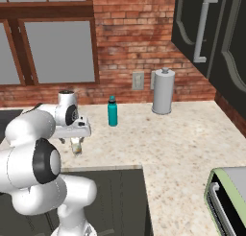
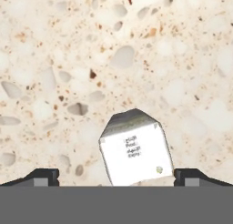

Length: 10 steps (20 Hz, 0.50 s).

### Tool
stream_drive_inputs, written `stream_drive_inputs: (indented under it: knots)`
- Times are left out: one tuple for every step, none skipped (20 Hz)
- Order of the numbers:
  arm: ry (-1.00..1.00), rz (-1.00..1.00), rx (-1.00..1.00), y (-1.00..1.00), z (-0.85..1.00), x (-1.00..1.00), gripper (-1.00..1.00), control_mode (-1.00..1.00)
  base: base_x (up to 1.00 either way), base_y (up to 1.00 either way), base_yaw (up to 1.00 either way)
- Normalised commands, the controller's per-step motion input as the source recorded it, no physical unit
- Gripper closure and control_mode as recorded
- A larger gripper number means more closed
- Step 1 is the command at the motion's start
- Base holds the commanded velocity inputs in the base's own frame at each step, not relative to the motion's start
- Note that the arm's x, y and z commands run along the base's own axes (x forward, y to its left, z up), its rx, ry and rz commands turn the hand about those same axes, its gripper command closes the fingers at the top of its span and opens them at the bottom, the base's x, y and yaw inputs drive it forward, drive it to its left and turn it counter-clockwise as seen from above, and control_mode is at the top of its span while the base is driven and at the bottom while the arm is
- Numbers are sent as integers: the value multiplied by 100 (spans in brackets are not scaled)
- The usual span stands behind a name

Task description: Move the drinks to the dining counter.

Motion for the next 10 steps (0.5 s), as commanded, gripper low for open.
stream_drive_inputs:
  knots:
    - [-1, 6, 0, 0, -6, 0, -100, -100, 0, 0, 0]
    - [0, 1, 0, 0, -4, 0, -100, -100, 0, 0, 0]
    - [0, 0, 0, 0, -1, 0, -100, -100, 0, 0, 0]
    - [0, 0, 0, 0, 0, 0, -100, -100, 0, 0, 0]
    - [0, 0, 0, 0, 0, 0, -100, -100, 0, 0, 0]
    - [0, 0, 0, 0, 0, 0, -100, -100, 0, 0, 0]
    - [0, 0, 0, 0, 0, 0, -100, -100, 0, 0, 0]
    - [0, 0, 0, -4, 0, 0, -100, -100, 0, 0, 0]
    - [0, 0, 0, -4, 0, 0, -100, -100, 0, 0, 0]
    - [0, 0, 0, -1, 0, 1, -100, -100, 0, 0, 0]
